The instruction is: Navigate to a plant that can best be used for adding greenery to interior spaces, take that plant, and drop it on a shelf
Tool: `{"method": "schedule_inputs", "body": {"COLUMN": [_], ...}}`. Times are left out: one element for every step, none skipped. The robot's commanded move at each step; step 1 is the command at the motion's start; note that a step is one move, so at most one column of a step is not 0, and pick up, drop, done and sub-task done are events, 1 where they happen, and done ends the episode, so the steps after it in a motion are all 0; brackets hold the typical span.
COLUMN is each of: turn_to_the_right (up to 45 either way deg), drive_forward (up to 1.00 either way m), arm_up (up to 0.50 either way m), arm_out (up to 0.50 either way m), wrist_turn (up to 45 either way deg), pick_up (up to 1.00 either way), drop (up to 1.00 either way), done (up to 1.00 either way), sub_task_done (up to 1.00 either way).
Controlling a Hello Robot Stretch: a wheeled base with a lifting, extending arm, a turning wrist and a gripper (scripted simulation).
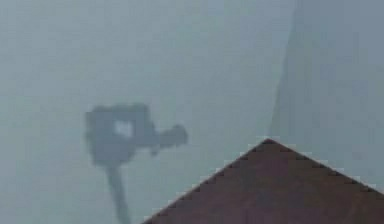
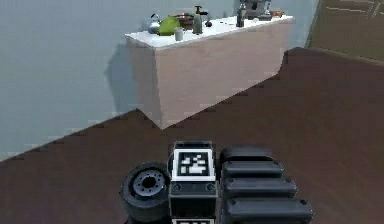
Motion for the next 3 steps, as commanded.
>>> {"method": "schedule_inputs", "body": {"turn_to_the_right": [-45.0,-45.0,-18.0], "drive_forward": [0.00,0.00,0.00], "arm_up": [0.00,0.00,0.00], "arm_out": [0.00,0.00,0.00], "wrist_turn": [0.0,0.0,0.0], "pick_up": [0.00,0.00,0.00], "drop": [0.00,0.00,0.00], "done": [0.00,0.00,0.00], "sub_task_done": [0.00,0.00,0.00]}}
